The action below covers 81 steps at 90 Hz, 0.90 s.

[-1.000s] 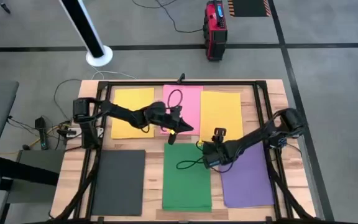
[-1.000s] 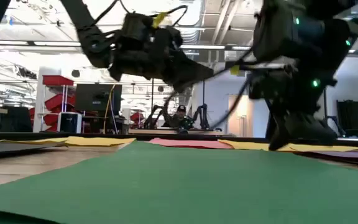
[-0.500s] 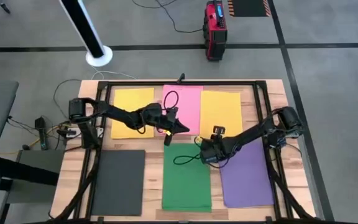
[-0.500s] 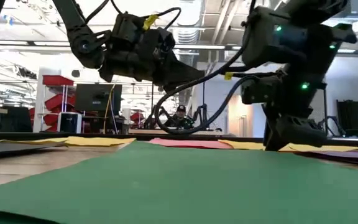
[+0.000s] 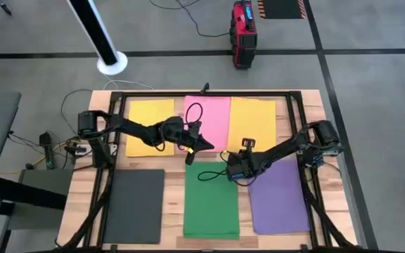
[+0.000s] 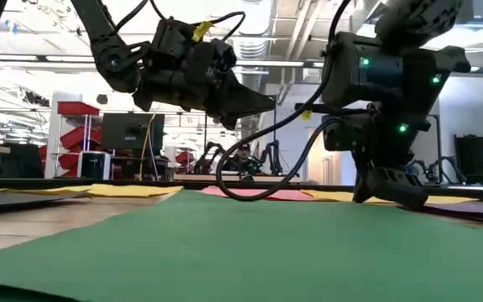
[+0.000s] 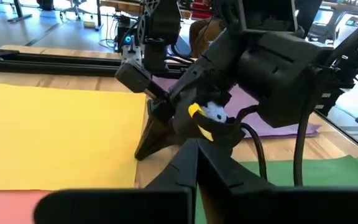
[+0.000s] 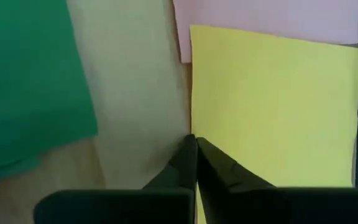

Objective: Organize paper
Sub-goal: Stack the right yellow colored paper on top of the left yellow colored paper

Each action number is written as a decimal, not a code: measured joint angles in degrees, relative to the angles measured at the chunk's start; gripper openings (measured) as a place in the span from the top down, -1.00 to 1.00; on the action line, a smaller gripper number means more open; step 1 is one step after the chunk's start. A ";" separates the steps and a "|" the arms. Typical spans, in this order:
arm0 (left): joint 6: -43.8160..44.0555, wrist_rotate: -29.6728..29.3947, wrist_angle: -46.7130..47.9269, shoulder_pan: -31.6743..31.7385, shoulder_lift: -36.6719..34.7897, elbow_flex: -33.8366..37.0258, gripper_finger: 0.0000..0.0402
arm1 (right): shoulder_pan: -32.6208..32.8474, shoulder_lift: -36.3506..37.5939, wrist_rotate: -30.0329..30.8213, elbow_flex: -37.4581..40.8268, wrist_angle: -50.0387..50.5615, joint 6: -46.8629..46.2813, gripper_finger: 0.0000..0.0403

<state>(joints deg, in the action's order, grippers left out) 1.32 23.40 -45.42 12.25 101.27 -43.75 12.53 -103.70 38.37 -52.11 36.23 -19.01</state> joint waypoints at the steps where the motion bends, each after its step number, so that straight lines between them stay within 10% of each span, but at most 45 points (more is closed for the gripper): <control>1: 0.00 0.00 -0.01 0.00 0.00 0.00 1.00 | 0.04 0.26 0.00 0.03 0.14 -0.03 1.00; 81: -1.44 0.04 0.05 0.00 0.00 0.00 1.00 | -5.40 -0.64 0.66 -0.14 -9.87 2.77 0.66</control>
<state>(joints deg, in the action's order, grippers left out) -0.12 23.44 -45.36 12.25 101.27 -43.75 7.13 -104.34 39.03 -52.25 26.36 -16.25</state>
